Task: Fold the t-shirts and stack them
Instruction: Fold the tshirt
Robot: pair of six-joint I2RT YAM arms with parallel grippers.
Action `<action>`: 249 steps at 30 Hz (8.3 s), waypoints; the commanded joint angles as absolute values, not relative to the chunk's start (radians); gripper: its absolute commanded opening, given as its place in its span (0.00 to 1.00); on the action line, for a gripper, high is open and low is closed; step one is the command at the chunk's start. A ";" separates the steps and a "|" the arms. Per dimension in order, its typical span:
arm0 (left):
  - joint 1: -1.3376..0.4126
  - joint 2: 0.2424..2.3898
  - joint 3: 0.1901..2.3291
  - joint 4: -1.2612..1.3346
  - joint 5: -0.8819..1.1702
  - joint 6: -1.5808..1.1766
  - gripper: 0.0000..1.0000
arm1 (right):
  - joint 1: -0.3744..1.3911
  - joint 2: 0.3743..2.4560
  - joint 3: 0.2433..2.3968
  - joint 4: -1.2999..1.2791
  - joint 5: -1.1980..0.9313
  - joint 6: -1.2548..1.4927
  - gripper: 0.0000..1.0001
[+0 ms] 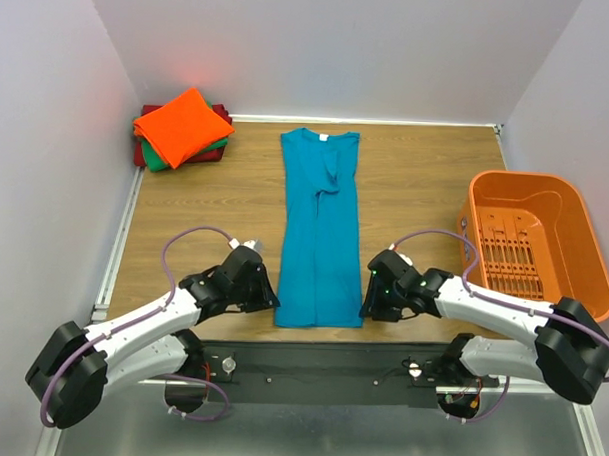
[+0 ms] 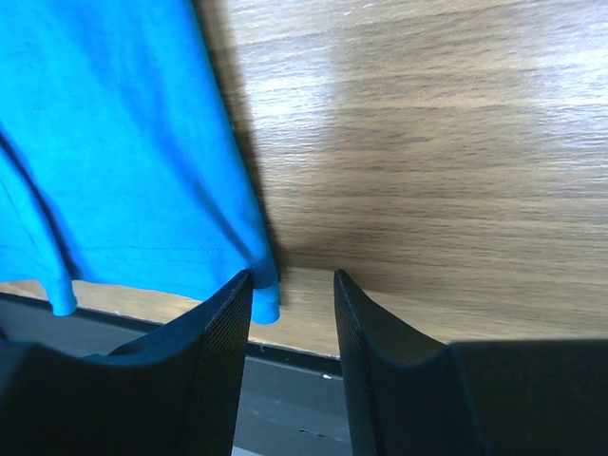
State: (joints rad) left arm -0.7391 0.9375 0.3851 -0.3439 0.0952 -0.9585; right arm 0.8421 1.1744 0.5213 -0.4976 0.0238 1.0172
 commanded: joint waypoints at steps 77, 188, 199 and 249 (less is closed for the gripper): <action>-0.460 1.779 1.204 -0.127 -0.021 -0.729 0.00 | 0.526 1.939 1.387 -0.310 0.379 0.672 0.05; -0.405 1.496 0.675 0.077 0.181 -0.653 0.00 | 0.479 1.586 0.861 -0.207 0.018 0.677 0.04; -0.437 1.418 0.559 0.008 0.221 -0.704 0.09 | 0.501 1.499 0.729 -0.213 -0.098 0.689 0.02; -0.310 1.879 0.888 0.354 0.322 -0.842 0.00 | 0.476 2.106 1.373 -0.252 -0.067 0.578 0.30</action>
State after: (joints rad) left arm -0.3153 1.8965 0.8894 0.3729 0.3340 -0.8505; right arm 0.4885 2.0502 1.3773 -0.2237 -0.0612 0.5781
